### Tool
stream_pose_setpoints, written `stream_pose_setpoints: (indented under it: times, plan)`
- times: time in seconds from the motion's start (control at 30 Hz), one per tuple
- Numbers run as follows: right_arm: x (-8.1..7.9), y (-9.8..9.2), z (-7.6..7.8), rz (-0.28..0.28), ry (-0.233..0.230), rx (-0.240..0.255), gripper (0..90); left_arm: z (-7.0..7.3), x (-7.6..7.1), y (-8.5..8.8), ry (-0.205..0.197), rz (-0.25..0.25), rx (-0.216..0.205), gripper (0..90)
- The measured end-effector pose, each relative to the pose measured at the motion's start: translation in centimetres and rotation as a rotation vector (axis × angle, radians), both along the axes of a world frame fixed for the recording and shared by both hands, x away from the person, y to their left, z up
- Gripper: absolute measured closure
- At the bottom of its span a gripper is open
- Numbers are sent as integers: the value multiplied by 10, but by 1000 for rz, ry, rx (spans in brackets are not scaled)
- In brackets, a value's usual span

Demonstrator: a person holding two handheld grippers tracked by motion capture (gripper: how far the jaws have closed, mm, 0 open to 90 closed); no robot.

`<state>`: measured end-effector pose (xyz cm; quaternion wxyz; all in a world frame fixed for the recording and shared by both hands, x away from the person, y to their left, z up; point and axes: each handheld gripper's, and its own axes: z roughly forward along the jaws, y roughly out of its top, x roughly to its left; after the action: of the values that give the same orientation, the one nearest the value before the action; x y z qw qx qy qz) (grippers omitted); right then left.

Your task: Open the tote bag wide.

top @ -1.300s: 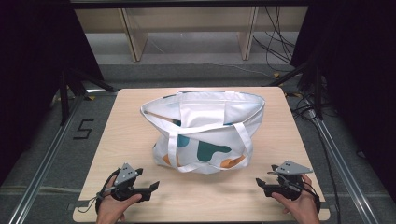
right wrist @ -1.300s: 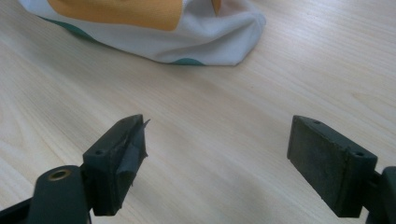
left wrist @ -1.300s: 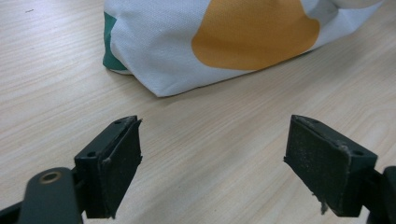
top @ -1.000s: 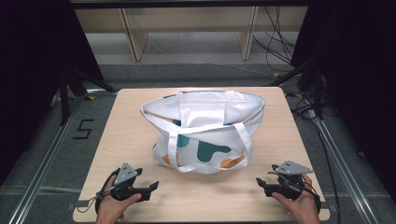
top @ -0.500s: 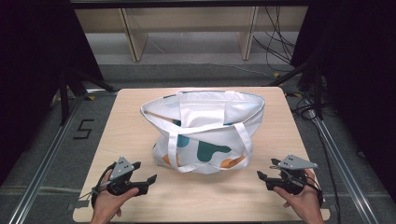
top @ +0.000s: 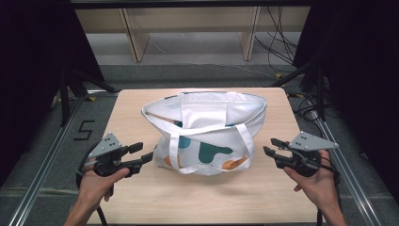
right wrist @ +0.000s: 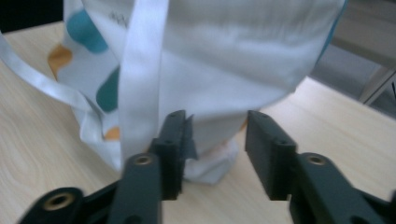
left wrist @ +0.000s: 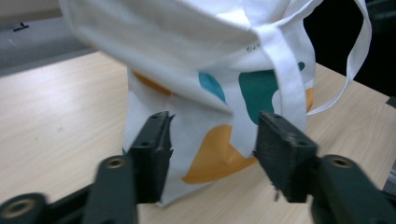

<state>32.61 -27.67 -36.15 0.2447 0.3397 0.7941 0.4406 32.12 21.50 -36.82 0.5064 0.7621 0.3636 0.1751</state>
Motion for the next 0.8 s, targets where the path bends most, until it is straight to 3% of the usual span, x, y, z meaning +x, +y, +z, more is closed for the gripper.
stream_pose_setpoints:
  times: [0.03,0.07,0.17,0.2,0.23,0.3,0.37,0.47,0.57,0.63,0.8]
  plan:
    - [4,1,5,18,-49,-11,718,10,3,-4,-21,-19,23,569]
    - [5,3,11,18,-35,-4,764,14,4,-6,-29,-18,26,610]
    - [13,7,25,54,-82,-37,841,29,12,-12,-54,-50,44,761]
    - [16,11,31,76,-68,-38,858,33,15,-14,-58,-52,42,799]
    - [18,14,36,72,-62,-42,875,36,18,-14,-64,-55,40,824]
    - [28,19,44,87,-107,-46,893,46,25,-17,-74,-54,20,861]
    - [36,25,52,97,-109,-61,900,55,34,-21,-83,-50,8,877]
    - [53,36,60,96,-122,-77,900,65,55,-29,-102,-40,43,879]
    - [69,41,62,69,-104,-91,900,66,73,-34,-100,-13,84,875]
    - [81,42,60,62,-85,-111,900,61,86,-35,-77,6,99,874]
    - [102,35,47,29,-17,-141,900,38,117,-31,-19,23,124,880]
